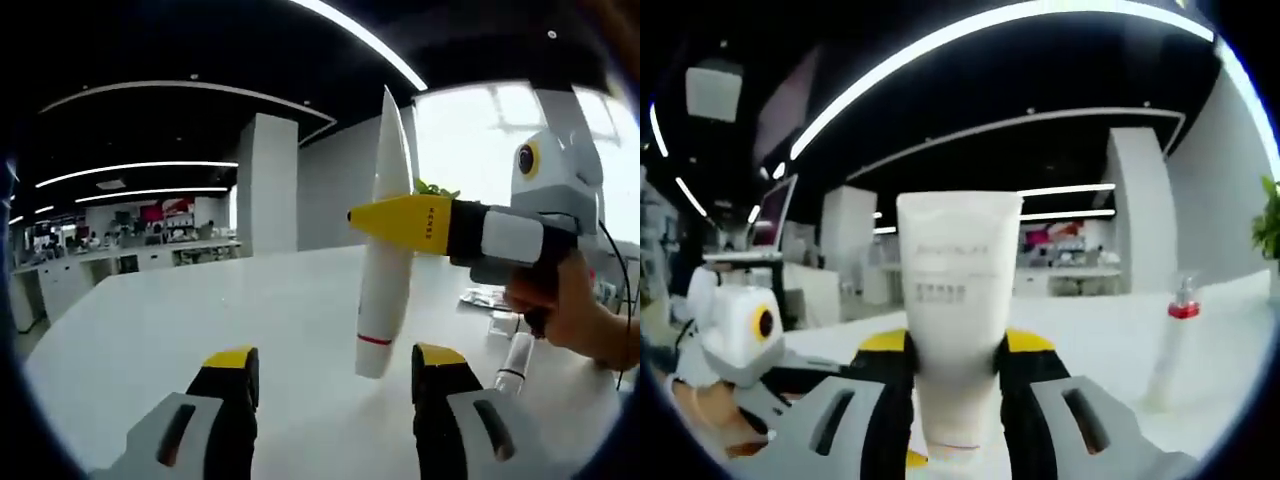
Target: Arrange the skincare products in the storage area until every visible bottle or jar stands upright without overlapping.
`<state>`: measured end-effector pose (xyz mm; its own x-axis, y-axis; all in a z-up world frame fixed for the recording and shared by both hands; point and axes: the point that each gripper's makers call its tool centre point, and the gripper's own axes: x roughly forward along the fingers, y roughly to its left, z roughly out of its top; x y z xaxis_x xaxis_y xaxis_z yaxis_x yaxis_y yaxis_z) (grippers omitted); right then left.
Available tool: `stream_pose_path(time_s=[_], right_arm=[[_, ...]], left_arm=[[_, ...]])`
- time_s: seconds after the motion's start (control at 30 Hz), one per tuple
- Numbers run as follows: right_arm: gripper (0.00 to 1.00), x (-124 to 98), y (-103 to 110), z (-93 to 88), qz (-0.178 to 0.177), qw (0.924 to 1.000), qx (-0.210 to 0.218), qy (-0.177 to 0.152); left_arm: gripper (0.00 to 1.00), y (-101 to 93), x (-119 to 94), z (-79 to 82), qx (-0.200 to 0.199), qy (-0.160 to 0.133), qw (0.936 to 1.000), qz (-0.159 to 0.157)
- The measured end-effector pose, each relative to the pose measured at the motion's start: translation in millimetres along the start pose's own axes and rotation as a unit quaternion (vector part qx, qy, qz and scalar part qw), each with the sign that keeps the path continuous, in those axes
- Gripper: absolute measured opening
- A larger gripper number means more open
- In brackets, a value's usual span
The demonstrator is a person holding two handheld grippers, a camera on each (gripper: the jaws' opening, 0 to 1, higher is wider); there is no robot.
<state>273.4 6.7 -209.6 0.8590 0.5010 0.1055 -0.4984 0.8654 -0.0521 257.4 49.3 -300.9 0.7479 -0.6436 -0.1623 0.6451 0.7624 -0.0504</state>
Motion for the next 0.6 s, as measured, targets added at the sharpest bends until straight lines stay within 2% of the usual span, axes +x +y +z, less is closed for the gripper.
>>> stream_pose_path(time_s=[0.3, 0.53, 0.6], right_arm=[[0.3, -1, -19, -1.8, -0.018, 0.9998, 0.002, 0.011], [0.3, -3, -41, -5.9, -0.037, 0.999, -0.004, 0.022], [0.31, -5, -53, -7.1, -0.048, 0.9985, -0.005, 0.026]], left_arm=[[0.65, 0.8, 1, -0.1, 0.0, 0.001, 1.0, 0.0], [0.66, 1.9, 2, -0.2, 0.001, 0.002, 1.0, 0.001], [0.68, -1.0, 1, -1.3, -0.003, 0.002, 1.0, -0.002]])
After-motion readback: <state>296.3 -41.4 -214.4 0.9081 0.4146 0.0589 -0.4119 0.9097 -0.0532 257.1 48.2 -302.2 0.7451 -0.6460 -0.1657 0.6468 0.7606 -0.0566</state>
